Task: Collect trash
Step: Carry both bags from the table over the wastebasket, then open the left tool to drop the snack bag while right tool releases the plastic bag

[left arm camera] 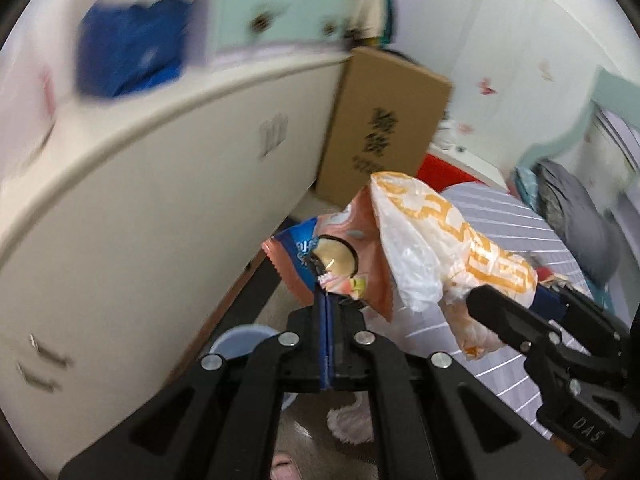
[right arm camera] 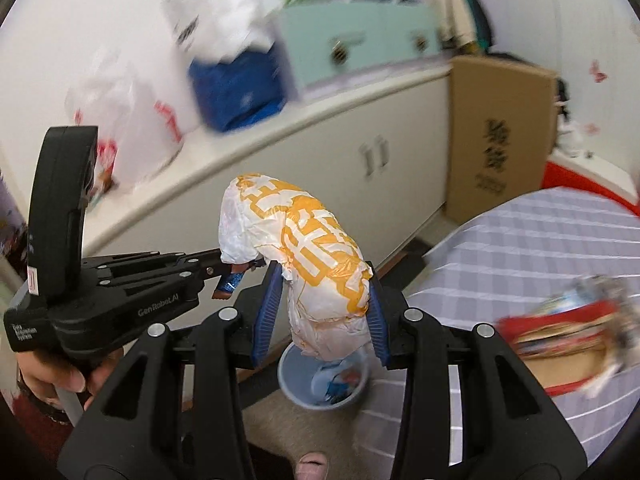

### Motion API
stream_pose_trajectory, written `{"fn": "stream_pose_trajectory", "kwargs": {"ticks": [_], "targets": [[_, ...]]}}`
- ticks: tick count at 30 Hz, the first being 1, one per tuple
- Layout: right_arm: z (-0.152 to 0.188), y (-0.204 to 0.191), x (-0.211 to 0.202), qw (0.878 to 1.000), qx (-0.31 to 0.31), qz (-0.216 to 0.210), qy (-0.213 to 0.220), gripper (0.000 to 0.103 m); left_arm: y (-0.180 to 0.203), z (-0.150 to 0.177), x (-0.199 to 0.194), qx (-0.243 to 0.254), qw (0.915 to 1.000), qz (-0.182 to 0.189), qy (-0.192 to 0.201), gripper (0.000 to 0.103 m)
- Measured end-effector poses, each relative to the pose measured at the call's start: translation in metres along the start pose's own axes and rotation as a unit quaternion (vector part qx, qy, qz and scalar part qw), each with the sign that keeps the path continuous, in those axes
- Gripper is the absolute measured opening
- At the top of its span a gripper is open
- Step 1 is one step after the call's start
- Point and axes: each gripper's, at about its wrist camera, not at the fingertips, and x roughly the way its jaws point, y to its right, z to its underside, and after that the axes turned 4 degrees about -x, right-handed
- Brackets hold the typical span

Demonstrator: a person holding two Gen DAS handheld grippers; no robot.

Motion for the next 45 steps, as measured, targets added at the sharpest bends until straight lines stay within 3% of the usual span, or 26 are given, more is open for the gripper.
{"fn": "stream_pose_trajectory", "kwargs": {"ticks": [6, 11, 18, 24, 37, 39, 43, 45], "targets": [[0.043, -0.046, 0.075, 0.998, -0.006, -0.023, -0.060, 0.039, -0.093, 0.049, 0.038, -0.081, 0.9951, -0.042, -0.039, 0.001], [0.090, -0.060, 0.129, 0.994, -0.003, -0.020, -0.110, 0.039, -0.137, 0.101, 0.094, -0.132, 0.9850, -0.052, -0.098, 0.001], [0.144, -0.053, 0.190, 0.985, -0.003, 0.010, -0.173, 0.039, -0.150, 0.149, 0.170, -0.148, 0.9726, -0.070, -0.165, 0.001], [0.172, -0.037, 0.224, 0.980, 0.002, 0.039, -0.193, 0.039, -0.149, 0.169, 0.221, -0.146, 0.9655, -0.087, -0.197, 0.001], [0.192, -0.001, 0.266, 0.978, 0.026, 0.080, -0.192, 0.039, -0.141, 0.164, 0.281, -0.142, 0.9591, -0.095, -0.226, 0.002], [0.194, 0.001, 0.266, 0.978, 0.030, 0.084, -0.191, 0.039, -0.141, 0.162, 0.283, -0.147, 0.9591, -0.093, -0.223, 0.004], [0.197, 0.005, 0.268, 0.977, 0.039, 0.080, -0.195, 0.040, -0.141, 0.159, 0.286, -0.154, 0.9578, -0.095, -0.223, 0.040], [0.197, 0.006, 0.268, 0.977, 0.041, 0.079, -0.196, 0.040, -0.141, 0.159, 0.286, -0.154, 0.9581, -0.101, -0.220, 0.043]]}}
